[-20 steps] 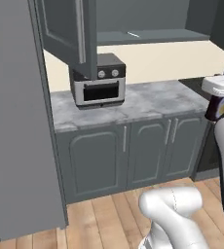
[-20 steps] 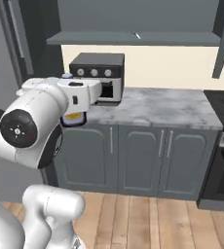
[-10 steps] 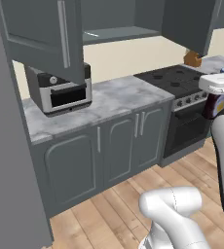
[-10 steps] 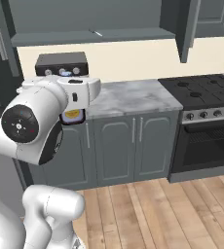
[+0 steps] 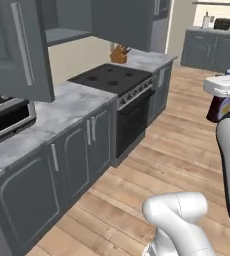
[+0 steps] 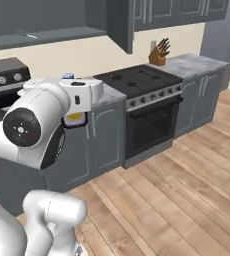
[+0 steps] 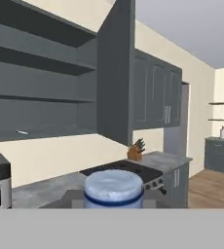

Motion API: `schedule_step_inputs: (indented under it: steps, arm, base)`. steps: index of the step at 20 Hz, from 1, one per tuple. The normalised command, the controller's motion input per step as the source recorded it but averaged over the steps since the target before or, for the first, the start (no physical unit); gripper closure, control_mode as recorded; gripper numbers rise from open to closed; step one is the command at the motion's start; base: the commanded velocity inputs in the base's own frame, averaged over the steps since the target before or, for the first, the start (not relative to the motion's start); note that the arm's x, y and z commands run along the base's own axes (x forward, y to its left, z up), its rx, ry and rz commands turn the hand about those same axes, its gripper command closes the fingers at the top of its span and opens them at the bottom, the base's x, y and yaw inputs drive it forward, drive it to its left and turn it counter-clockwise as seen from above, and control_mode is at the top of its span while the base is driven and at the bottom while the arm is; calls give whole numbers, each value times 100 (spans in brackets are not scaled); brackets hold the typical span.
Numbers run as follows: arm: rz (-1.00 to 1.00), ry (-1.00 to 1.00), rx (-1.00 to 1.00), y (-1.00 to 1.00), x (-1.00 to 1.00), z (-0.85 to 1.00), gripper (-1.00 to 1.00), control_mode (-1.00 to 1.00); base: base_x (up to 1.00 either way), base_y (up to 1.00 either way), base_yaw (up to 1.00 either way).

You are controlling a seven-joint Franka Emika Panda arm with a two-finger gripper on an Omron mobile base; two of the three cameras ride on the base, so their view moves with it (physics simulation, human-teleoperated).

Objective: The dining table condiment station is running low on condiment bottle. Refill the condiment station by opening the cabinet and taking the condiment bottle from the cabinet and placing it on the dining table.

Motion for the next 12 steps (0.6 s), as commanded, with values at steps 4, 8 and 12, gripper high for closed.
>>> schedule_step_inputs:
  steps: [4, 8, 12]
  arm:
    - [0, 0, 0, 0, 0, 0, 100, 100]
    - [0, 0, 0, 0, 0, 0, 100, 100]
    - [0, 0, 0, 0, 0, 0, 100, 100]
  base:
    - [6, 61, -70]
    - [17, 65, -69]
    - [12, 57, -68]
